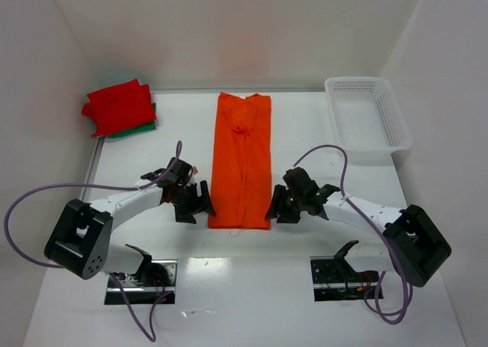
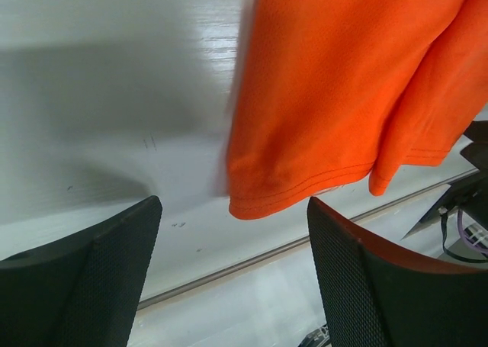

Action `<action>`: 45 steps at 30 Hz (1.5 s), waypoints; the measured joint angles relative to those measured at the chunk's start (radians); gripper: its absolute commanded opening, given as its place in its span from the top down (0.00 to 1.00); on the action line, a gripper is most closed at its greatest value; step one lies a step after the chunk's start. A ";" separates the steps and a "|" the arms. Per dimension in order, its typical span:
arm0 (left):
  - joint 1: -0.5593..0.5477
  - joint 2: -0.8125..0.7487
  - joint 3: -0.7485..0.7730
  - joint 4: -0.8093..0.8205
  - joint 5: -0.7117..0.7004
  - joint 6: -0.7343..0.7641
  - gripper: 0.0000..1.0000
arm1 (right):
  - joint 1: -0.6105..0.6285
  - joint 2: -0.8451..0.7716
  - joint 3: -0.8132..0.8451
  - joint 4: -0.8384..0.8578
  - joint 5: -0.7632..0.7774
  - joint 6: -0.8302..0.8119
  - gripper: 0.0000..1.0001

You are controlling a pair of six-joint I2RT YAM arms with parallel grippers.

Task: Fold and stack the t-shirts
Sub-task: Grab the bottom of the folded rectangular tshirt with both arms

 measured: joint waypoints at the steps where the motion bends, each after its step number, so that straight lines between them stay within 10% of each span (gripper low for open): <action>1: 0.000 0.000 0.002 0.000 0.000 0.000 0.16 | 0.000 0.010 0.002 0.006 -0.001 -0.001 0.49; 21: 0.002 0.026 0.006 0.007 0.016 0.004 0.31 | 0.063 0.135 0.025 0.056 0.001 -0.008 0.99; 45: 0.000 0.146 0.024 0.086 0.104 -0.006 0.58 | 0.063 0.122 0.026 0.050 0.062 0.002 1.00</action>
